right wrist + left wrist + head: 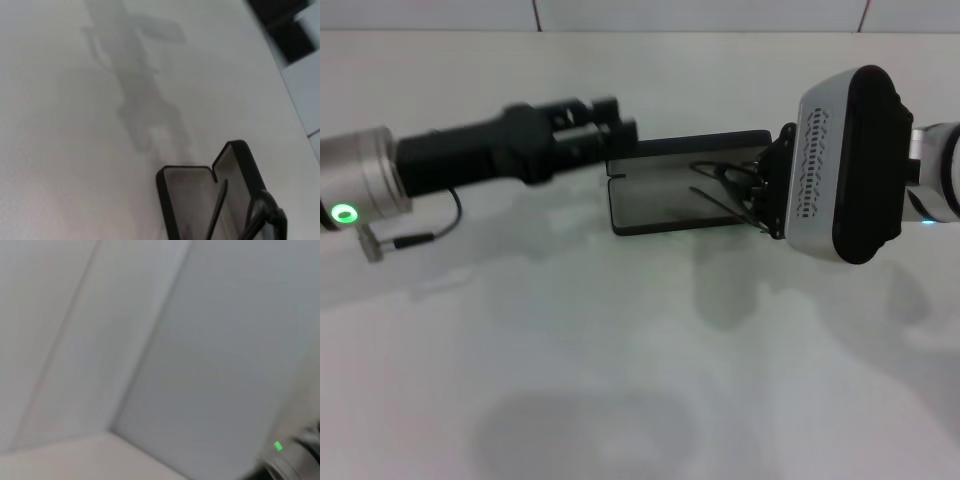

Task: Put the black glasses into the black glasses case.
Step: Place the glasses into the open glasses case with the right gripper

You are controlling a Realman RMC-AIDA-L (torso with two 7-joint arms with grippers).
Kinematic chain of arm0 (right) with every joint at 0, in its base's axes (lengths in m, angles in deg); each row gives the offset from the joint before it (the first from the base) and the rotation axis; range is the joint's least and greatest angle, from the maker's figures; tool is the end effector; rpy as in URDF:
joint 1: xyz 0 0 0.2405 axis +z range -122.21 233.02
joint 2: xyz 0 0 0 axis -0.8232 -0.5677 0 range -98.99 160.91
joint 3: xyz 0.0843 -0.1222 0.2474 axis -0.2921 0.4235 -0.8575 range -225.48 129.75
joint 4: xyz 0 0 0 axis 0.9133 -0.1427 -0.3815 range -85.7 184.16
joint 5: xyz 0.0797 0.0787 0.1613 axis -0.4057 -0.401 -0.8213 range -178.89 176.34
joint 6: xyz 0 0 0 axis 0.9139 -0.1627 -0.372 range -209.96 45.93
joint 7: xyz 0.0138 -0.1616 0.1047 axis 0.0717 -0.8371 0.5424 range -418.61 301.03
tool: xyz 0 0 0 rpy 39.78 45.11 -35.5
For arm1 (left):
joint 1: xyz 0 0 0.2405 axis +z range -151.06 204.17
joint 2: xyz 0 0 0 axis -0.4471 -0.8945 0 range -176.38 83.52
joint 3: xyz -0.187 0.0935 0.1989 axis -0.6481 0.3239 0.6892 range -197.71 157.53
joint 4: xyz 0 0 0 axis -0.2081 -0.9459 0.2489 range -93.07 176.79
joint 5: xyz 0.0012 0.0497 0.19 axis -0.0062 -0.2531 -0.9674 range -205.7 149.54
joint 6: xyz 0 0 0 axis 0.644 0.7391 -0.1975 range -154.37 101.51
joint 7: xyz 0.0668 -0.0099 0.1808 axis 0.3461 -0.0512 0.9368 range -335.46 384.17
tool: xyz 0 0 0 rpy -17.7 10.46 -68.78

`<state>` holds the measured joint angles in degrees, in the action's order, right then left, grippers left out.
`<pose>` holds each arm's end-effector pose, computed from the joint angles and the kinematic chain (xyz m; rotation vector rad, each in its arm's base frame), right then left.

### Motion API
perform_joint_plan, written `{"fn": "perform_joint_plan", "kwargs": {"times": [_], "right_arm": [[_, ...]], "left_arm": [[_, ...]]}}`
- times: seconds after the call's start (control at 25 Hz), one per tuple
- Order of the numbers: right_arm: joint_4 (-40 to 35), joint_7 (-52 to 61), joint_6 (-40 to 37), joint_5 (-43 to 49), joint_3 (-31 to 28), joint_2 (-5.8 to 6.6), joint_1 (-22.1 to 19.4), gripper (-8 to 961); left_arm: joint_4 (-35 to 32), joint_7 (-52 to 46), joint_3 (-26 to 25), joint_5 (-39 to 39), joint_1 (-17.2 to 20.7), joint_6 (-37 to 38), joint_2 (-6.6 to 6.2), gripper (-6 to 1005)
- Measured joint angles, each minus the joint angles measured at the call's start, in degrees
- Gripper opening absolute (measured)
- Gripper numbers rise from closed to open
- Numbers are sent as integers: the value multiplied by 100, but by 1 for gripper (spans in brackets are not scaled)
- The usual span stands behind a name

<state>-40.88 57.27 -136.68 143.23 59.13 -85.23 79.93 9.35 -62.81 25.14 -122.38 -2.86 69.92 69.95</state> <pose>0.1571 0.3664 -0.1026 -2.5829 -0.4147 -0.2801 -0.2215 0.3463 -0.0267 -2.6375 -0.7929 -1.1723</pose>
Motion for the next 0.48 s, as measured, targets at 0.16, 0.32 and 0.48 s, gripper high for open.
{"fn": "perform_joint_plan", "kwargs": {"times": [0.16, 0.32, 0.48], "right_arm": [[31, 8, 28, 100, 2, 0, 31, 166], [67, -1, 36, 142, 5, 0, 127, 168], [146, 2, 72, 360, 75, 0, 285, 169]], "left_arm": [[20, 43, -922, 13, 46, -94, 54, 606], [69, 233, -1667, 13, 96, -489, 198, 607], [164, 516, -1894, 54, 99, -1054, 277, 607]]}}
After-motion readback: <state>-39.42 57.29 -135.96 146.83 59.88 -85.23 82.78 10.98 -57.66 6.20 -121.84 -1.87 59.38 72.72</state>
